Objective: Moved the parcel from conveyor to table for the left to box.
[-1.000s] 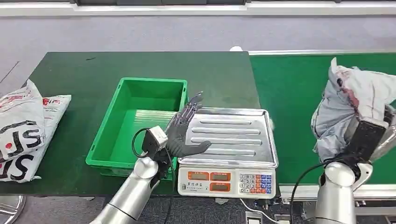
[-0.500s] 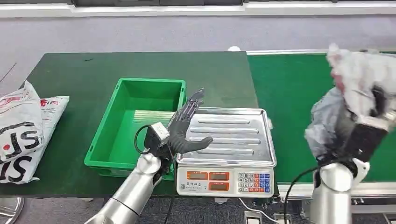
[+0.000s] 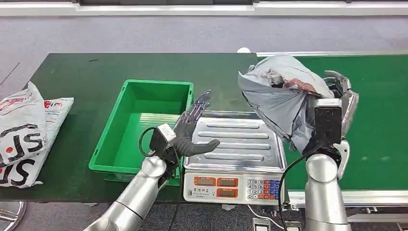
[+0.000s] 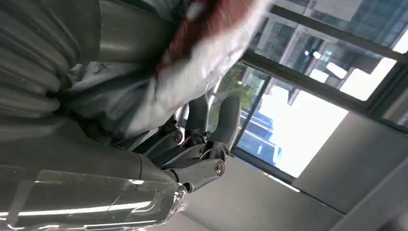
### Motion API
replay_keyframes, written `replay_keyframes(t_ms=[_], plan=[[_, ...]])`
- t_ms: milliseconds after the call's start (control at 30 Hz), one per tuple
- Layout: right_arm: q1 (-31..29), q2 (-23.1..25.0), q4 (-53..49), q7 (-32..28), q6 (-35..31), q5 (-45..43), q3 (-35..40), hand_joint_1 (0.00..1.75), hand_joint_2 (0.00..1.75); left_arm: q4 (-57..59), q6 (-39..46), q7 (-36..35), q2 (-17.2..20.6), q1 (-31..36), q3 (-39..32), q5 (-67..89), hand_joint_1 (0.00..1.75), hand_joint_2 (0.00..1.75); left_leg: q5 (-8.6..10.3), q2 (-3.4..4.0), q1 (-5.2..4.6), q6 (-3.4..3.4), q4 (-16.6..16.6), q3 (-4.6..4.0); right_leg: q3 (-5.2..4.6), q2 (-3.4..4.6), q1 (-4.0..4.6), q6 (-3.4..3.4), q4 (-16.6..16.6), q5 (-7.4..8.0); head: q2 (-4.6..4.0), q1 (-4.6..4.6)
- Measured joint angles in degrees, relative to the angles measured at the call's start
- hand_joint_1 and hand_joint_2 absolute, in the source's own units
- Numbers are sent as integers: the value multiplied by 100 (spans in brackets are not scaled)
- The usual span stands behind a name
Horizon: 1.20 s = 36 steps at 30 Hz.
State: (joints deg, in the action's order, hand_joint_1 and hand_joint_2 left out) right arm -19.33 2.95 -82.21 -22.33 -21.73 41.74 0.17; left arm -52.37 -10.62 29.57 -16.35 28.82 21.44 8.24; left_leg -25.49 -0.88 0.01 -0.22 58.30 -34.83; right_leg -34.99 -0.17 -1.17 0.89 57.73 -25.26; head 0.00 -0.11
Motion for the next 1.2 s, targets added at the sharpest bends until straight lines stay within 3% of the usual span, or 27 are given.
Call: replay_keyframes(t_ms=[167, 200, 300, 467, 800, 1067, 1100, 1200], plan=[[-34, 77, 39, 106, 101, 98, -2, 175, 175, 28, 0, -29, -48, 16, 0, 100, 0, 175, 0, 3, -1, 1, 0, -2, -3, 1, -1, 0, 0, 0, 0, 0], [-253, -68, 647, -17, 626, 2, 31, 175, 175, 74, -26, -11, -31, 96, -70, 79, 0, 175, 4, 5, 0, -3, 0, 1, -3, 2, 0, 1, 0, 3, 0, 0], [-170, -94, 643, -10, 1026, 147, 271, 175, 175, 17, -70, -37, 7, 66, -72, 61, 0, 175, 3, 10, 3, -4, 0, 4, -4, 10, 4, 1, 1, 3, 0, 0], [20, -164, 627, 773, 2174, 617, 898, 175, 175, -52, -85, -94, 42, 29, -72, 68, 0, 175, 1, 5, 6, -6, -2, -3, -8, 4, 6, -2, 1, -1, 0, -2], [-37, -458, 1187, 641, 2910, 192, 1877, 175, 175, -173, -57, -204, 63, -53, -72, 81, 0, 175, 2, 7, 4, -5, 1, -1, -6, 6, 4, -1, 0, 1, 0, -2], [-28, -679, 1213, 561, 3270, -223, 2166, 175, 175, -227, -48, -225, 72, -109, -72, -30, 0, 175, 2, 8, 5, -6, 0, 2, -6, 8, 5, -1, 0, 0, 0, 0], [-28, -695, 1213, 556, 3272, -227, 2173, 0, 175, -234, -48, -225, 72, -114, -72, -35, 0, 175, 2, 8, 5, -6, 0, 2, -6, 8, 5, -1, 0, 0, 0, -2], [-27, -736, 1213, 548, 3288, -245, 2194, 0, 175, -256, -46, -225, 72, -130, -72, -35, 0, 175, 2, 9, 5, -6, 0, 2, -6, 8, 5, -1, 0, 1, 0, 0]])
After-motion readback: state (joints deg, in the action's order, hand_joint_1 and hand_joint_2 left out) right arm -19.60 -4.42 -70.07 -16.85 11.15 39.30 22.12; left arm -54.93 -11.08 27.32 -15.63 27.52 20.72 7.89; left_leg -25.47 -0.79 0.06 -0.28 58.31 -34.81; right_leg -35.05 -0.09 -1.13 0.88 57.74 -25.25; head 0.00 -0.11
